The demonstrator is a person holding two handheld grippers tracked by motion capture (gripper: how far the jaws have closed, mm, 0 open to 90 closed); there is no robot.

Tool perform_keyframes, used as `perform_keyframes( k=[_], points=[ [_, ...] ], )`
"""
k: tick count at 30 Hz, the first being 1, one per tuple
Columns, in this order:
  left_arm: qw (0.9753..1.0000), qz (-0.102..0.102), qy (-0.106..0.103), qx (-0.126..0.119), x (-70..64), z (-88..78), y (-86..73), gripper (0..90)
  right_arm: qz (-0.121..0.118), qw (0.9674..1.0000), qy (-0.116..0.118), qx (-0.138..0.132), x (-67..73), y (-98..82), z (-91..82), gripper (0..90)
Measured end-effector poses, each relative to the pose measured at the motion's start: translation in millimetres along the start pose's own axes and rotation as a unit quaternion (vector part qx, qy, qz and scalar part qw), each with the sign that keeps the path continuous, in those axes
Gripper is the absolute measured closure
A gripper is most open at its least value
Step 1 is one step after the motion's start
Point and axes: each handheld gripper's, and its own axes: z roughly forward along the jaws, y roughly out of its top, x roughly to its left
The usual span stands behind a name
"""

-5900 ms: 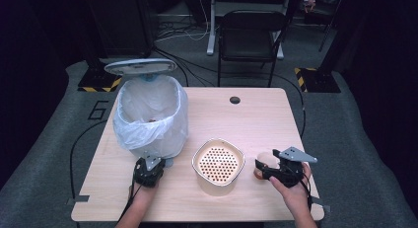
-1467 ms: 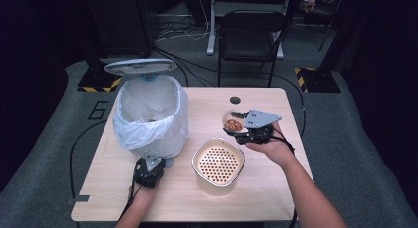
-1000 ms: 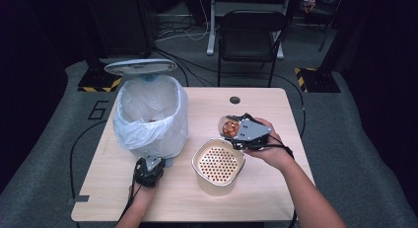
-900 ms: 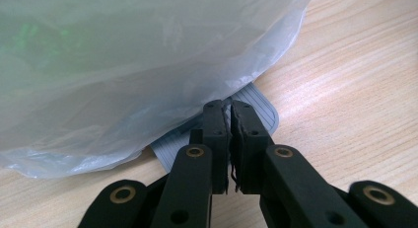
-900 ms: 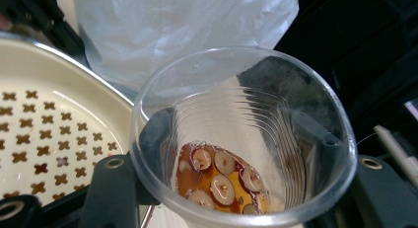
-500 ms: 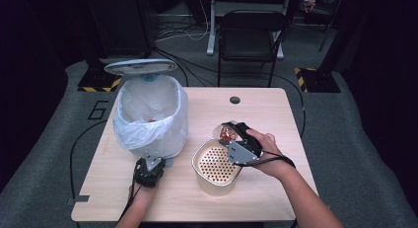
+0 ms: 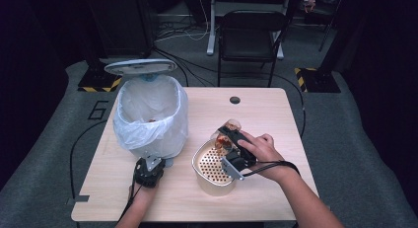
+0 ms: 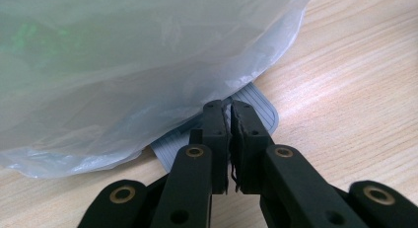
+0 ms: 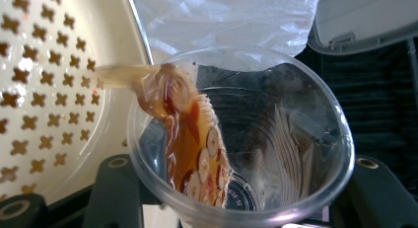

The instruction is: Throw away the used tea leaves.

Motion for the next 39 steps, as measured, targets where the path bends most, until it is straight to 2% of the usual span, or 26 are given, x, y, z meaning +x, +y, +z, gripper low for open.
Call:
perform_keyframes(
  k=[1,2,4,6,9,12,13,14,15,18,21,23,25,27,29,31,32,33,37,39],
  points=[
    [1.0,0.001,0.0,0.0,-0.1,-0.1,0.0,85.5,-0.024,0.9997,0.001,0.009,2.5,2.3,0.9,42.5],
    [0.9999,0.011,0.005,0.001,1.4,-0.6,0.5,85.5,-0.043,0.999,-0.004,0.013,4.0,3.8,0.9,42.5],
    [1.0,-0.004,0.001,-0.004,-0.8,0.4,-0.1,85.5,-0.094,0.9952,-0.013,0.026,8.2,7.9,1.0,42.5],
    [1.0,-0.006,0.0,-0.003,-0.9,0.3,-0.2,85.5,-0.109,0.9936,-0.013,0.029,10.1,9.8,1.0,42.5],
    [1.0,0.001,0.0,0.0,-0.2,-0.2,0.0,85.5,-0.168,0.9846,-0.028,0.041,13.6,13.2,-0.4,42.5],
    [1.0,0.001,0.0,0.0,-0.1,-0.1,0.0,85.4,-0.21,0.9754,-0.045,0.049,17.0,15.0,-1.3,42.5],
    [1.0,0.001,0.0,0.0,-0.1,-0.1,0.0,85.5,-0.225,0.9721,-0.035,0.058,17.7,16.1,-2.8,42.5],
    [1.0,0.0,0.0,0.0,-0.1,-0.1,-0.1,85.5,-0.247,0.9666,-0.036,0.055,17.3,17.1,-2.8,42.5],
    [1.0,0.001,0.0,0.0,-0.1,-0.2,0.0,85.5,-0.257,0.9642,-0.039,0.051,16.9,17.8,-2.4,42.5],
    [1.0,0.0,0.0,0.0,0.0,-0.1,-0.1,85.4,-0.265,0.962,-0.052,0.042,15.3,20.0,-4.1,42.4],
    [1.0,0.003,0.003,-0.001,0.3,-0.1,0.1,85.4,-0.265,0.9619,-0.054,0.038,14.4,20.6,-3.9,42.3],
    [1.0,0.002,0.003,-0.001,0.1,-0.1,0.0,85.5,-0.271,0.9605,-0.053,0.037,15.8,20.4,-2.4,42.2],
    [1.0,0.001,0.002,-0.001,0.0,0.0,0.0,85.4,-0.269,0.9613,-0.045,0.04,19.5,19.0,-1.5,42.2],
    [1.0,0.001,0.002,-0.002,0.1,0.0,0.0,85.4,-0.261,0.9635,-0.043,0.04,21.4,18.3,-1.3,42.0],
    [1.0,0.002,0.002,-0.001,0.1,0.0,0.0,85.4,-0.272,0.9605,-0.048,0.036,17.3,20.4,-1.8,42.0],
    [1.0,0.001,0.003,-0.002,0.1,0.1,0.0,85.4,-0.26,0.9639,-0.039,0.04,19.2,18.8,-3.0,42.0],
    [1.0,0.003,0.003,-0.002,0.0,0.0,0.0,85.4,-0.268,0.9616,-0.048,0.036,15.9,20.1,-3.1,41.9],
    [1.0,0.003,0.003,-0.001,-0.1,0.0,0.0,85.4,-0.269,0.9612,-0.05,0.034,15.2,20.7,-3.2,41.9],
    [1.0,0.002,0.002,-0.001,-0.1,-0.1,0.0,85.4,-0.261,0.964,-0.038,0.036,17.5,19.0,-4.0,41.8],
    [1.0,0.001,0.001,0.0,-0.1,-0.1,0.0,85.5,-0.267,0.962,-0.046,0.033,14.6,19.7,-3.4,41.7]
  ],
)
